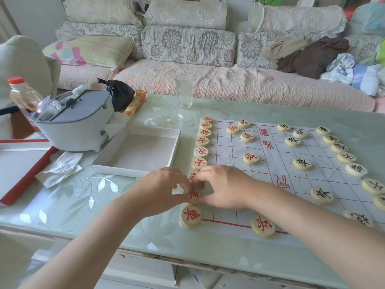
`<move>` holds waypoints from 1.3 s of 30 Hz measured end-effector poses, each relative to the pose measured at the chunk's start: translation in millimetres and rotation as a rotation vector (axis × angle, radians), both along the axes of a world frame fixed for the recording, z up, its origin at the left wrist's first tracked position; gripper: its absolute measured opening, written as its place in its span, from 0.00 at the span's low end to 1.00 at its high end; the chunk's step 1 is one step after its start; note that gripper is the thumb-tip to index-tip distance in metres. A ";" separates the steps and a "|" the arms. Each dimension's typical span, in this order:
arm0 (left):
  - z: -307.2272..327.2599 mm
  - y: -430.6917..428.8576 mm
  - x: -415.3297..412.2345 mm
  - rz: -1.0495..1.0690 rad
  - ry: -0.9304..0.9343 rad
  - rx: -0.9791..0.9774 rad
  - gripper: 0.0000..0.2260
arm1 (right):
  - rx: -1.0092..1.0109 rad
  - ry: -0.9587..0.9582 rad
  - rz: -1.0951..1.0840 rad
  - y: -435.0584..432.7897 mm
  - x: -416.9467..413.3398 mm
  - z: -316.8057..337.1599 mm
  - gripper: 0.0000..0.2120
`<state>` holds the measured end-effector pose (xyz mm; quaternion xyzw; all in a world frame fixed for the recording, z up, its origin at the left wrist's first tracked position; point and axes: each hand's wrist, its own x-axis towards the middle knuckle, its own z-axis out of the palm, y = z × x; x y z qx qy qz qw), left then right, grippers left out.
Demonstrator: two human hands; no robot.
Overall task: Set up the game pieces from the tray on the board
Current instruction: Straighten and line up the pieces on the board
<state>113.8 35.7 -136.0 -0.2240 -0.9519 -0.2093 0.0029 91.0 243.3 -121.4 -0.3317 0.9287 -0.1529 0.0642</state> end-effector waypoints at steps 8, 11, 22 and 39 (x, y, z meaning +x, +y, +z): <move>9.2 -3.2 9.0 0.036 -0.012 0.050 0.11 | -0.016 -0.011 -0.010 5.1 6.2 6.0 0.14; 15.7 -2.9 19.8 0.011 -0.099 0.021 0.15 | 0.057 -0.025 0.021 7.7 16.2 12.0 0.18; 15.3 -8.6 30.0 0.022 -0.190 -0.067 0.13 | 0.150 0.004 0.048 -0.9 29.5 4.2 0.24; 2.7 8.7 -63.7 0.147 0.171 -0.157 0.13 | 0.067 0.055 -0.274 8.2 -58.9 2.5 0.15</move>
